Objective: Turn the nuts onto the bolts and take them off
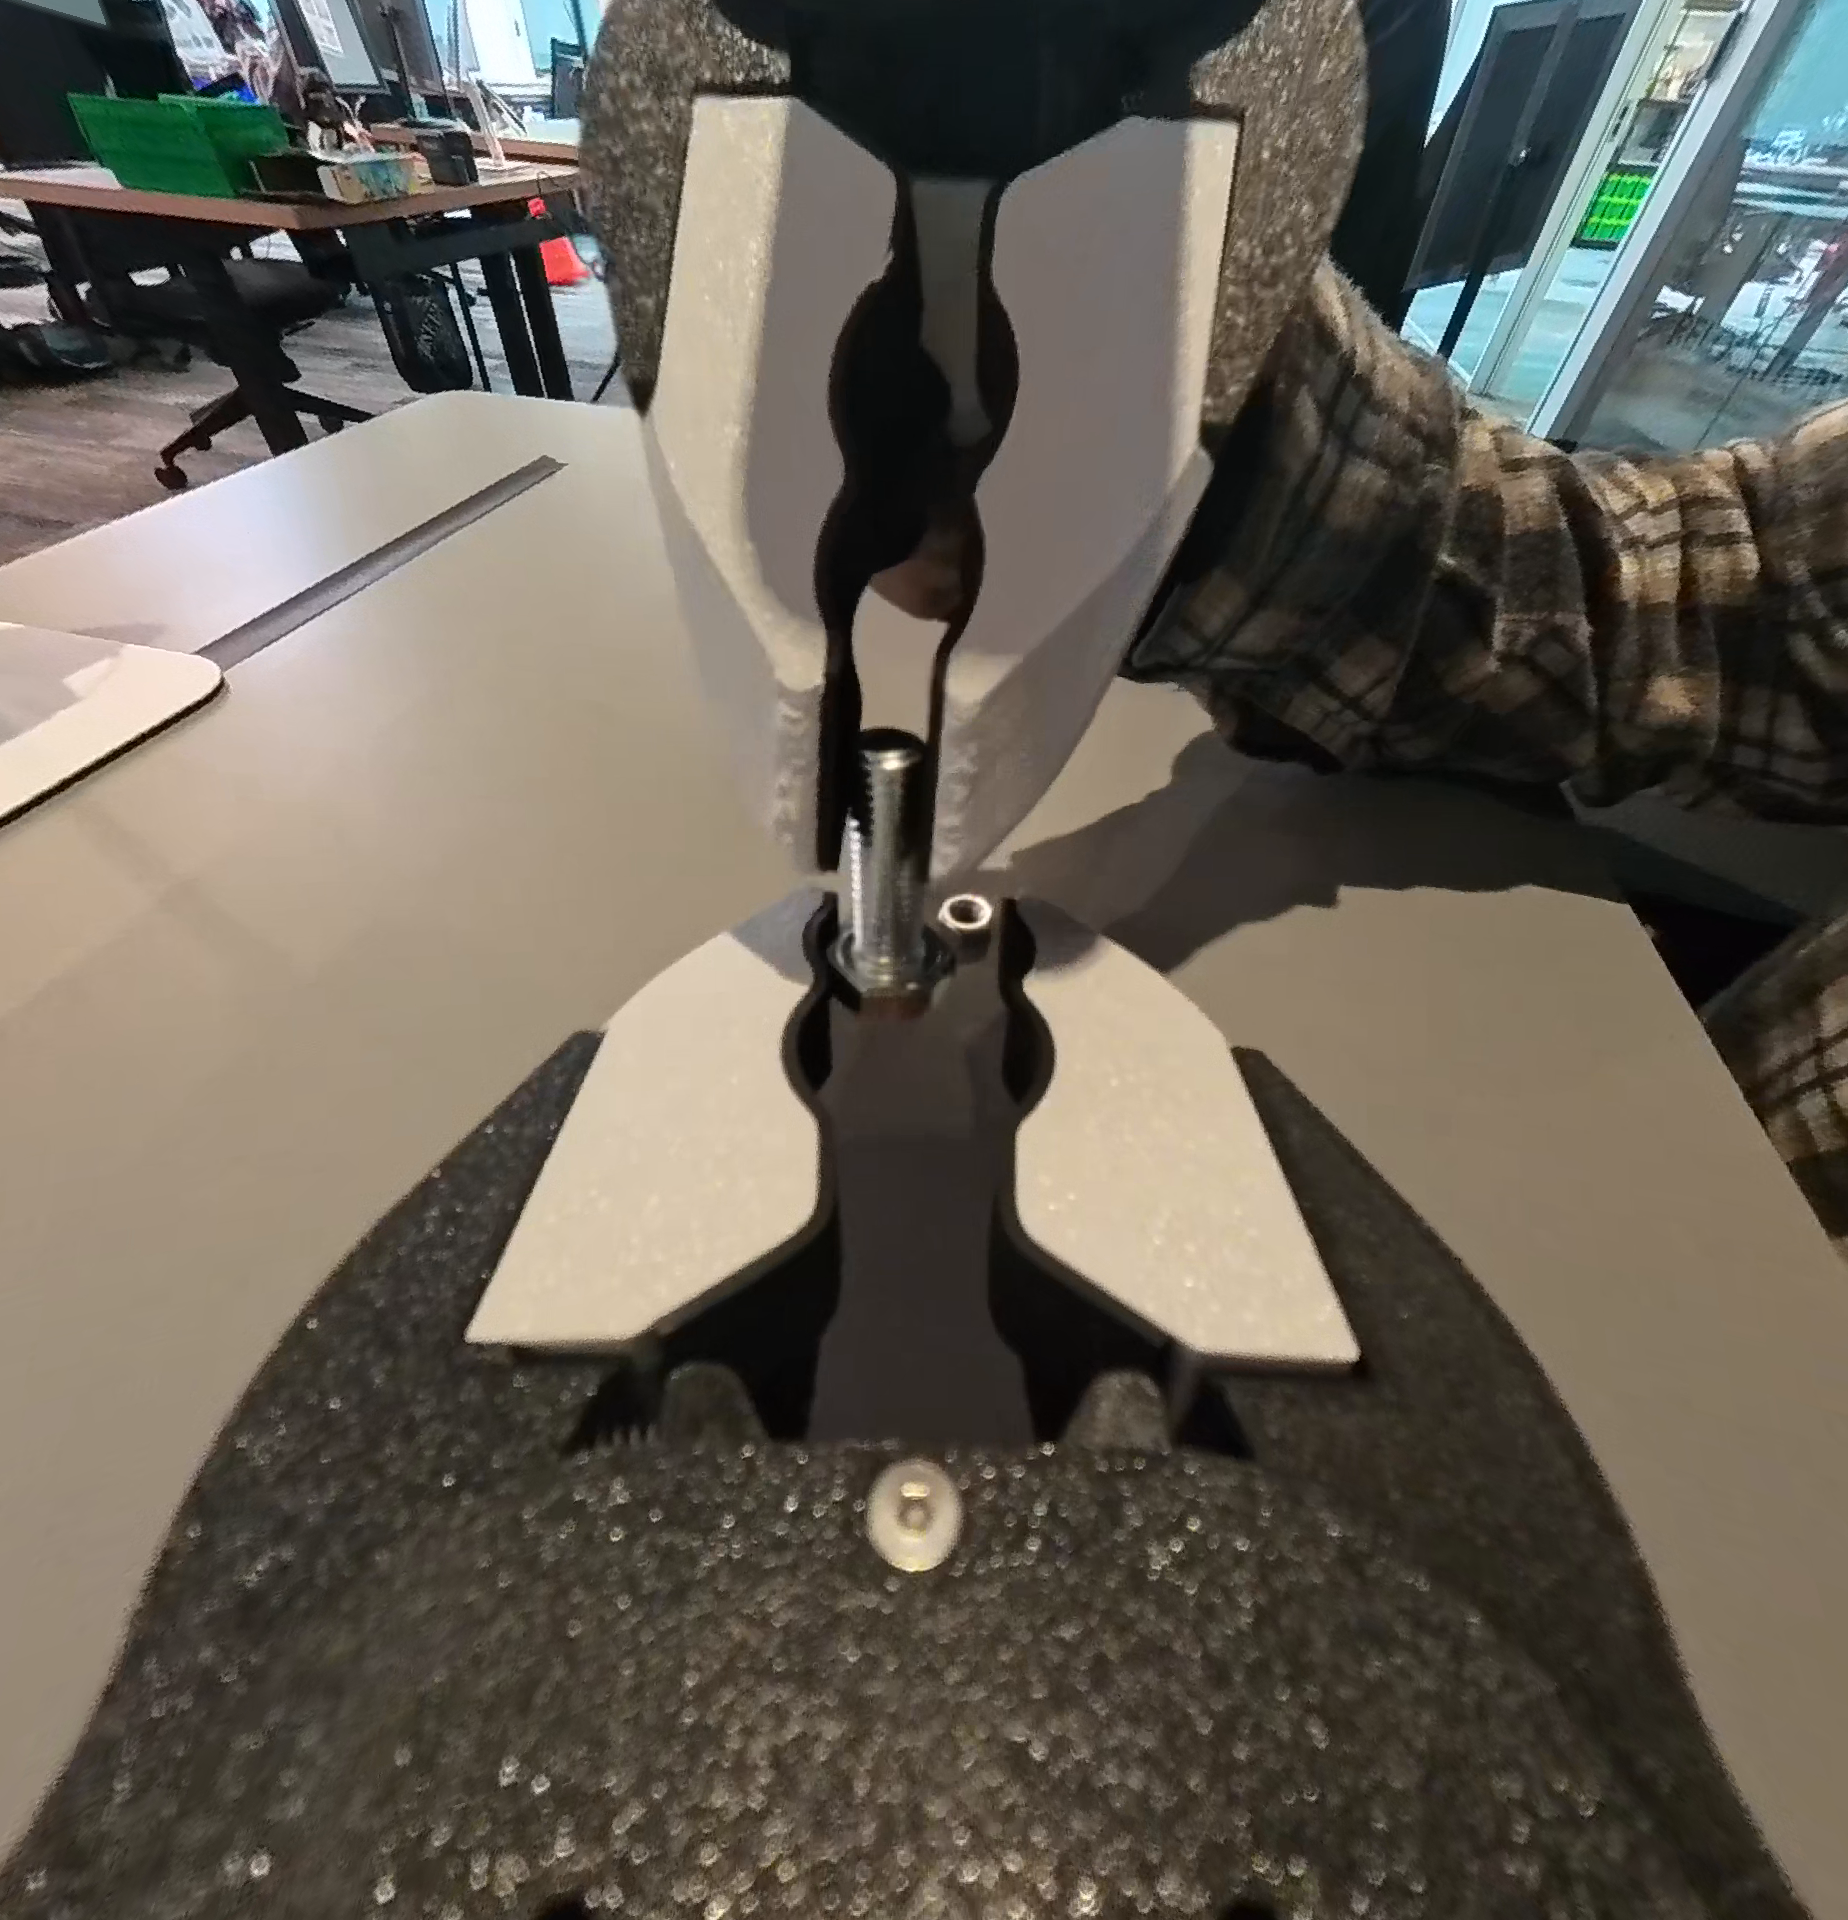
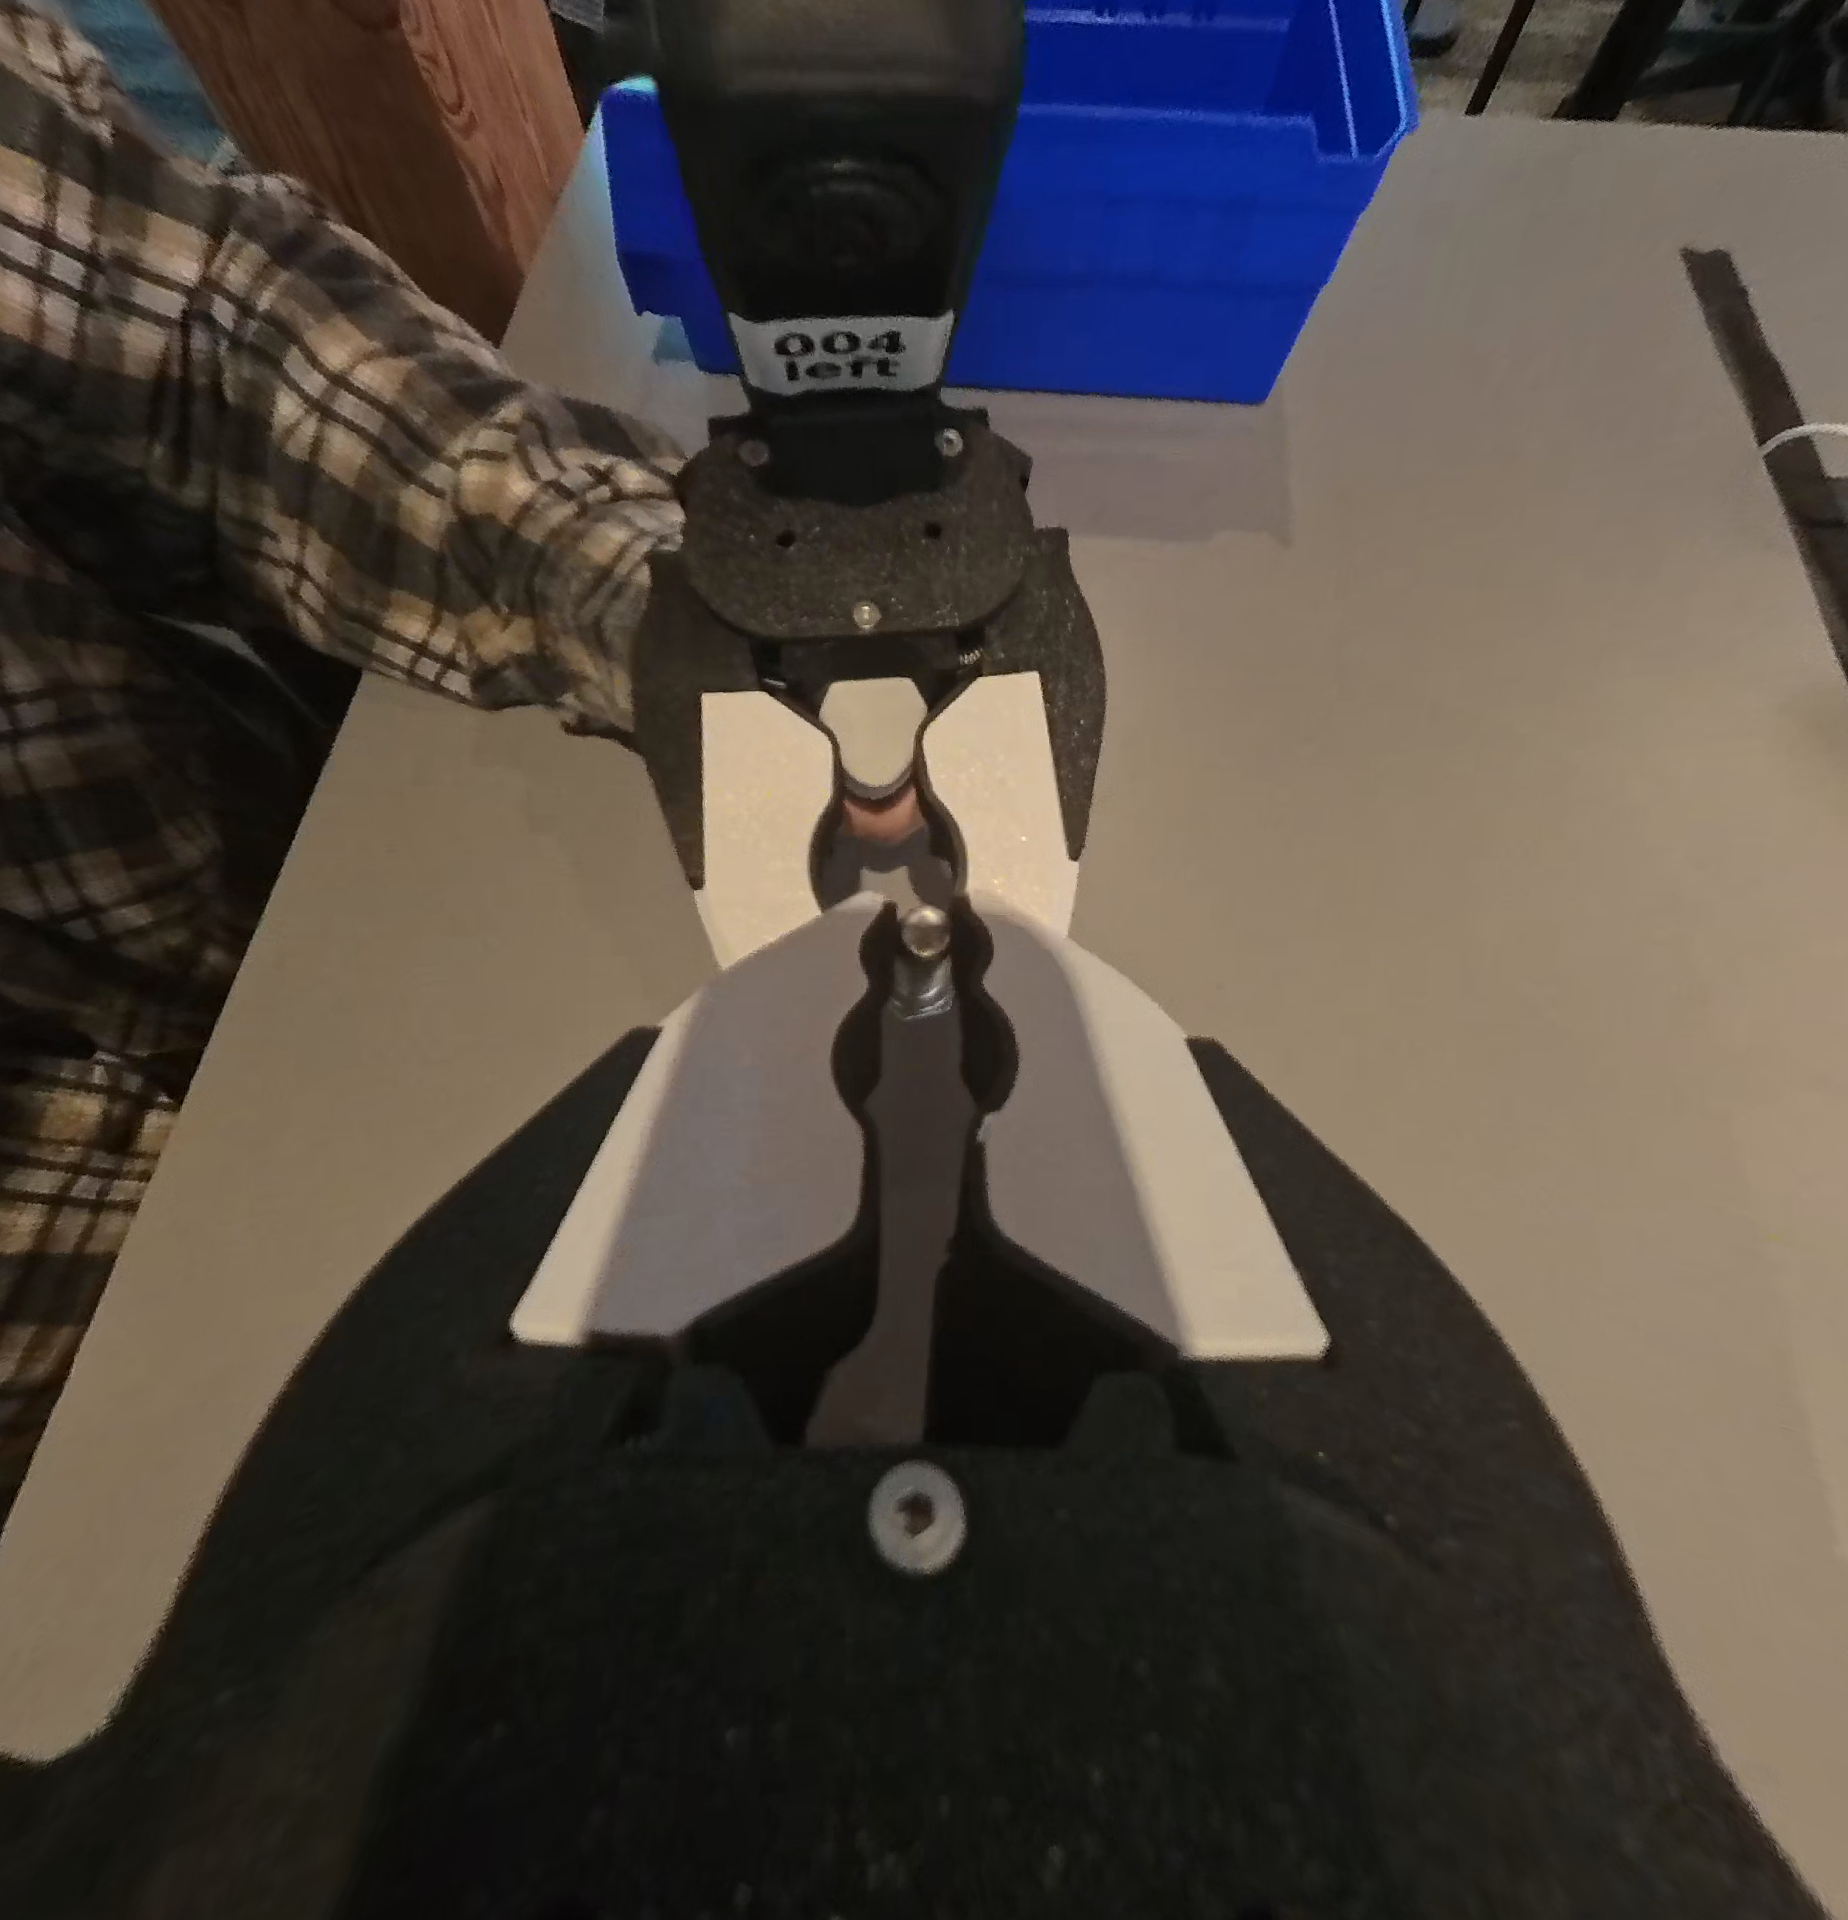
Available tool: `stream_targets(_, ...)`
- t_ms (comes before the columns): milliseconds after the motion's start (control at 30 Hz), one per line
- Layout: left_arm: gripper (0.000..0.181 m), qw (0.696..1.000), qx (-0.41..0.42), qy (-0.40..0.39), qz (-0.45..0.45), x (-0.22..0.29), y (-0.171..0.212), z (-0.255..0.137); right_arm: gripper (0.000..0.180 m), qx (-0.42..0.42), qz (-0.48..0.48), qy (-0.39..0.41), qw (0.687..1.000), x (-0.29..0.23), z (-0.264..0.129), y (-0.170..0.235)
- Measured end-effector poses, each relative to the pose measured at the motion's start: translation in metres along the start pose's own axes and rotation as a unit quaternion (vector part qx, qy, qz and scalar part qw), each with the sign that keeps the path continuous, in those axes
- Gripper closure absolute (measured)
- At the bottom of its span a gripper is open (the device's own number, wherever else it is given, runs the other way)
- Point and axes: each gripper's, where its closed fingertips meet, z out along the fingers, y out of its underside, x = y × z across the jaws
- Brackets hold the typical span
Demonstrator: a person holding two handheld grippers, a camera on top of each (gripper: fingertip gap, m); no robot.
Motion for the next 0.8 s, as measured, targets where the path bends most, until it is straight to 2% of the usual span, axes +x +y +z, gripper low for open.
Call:
stream_targets(233,0.159,1.0,0.014,0.005,-0.009,0.0006,-0.0044,-0.0025,0.17,-0.006,-0.01,-0.003,1.0,-0.0029,0.0026,0.0014)
stream_targets(800,0.165,1.0,0.004,-0.006,-0.001,0.0,-0.0023,-0.002,0.17,0.001,-0.008,-0.01,1.0,-0.0053,0.0024,-0.0003)
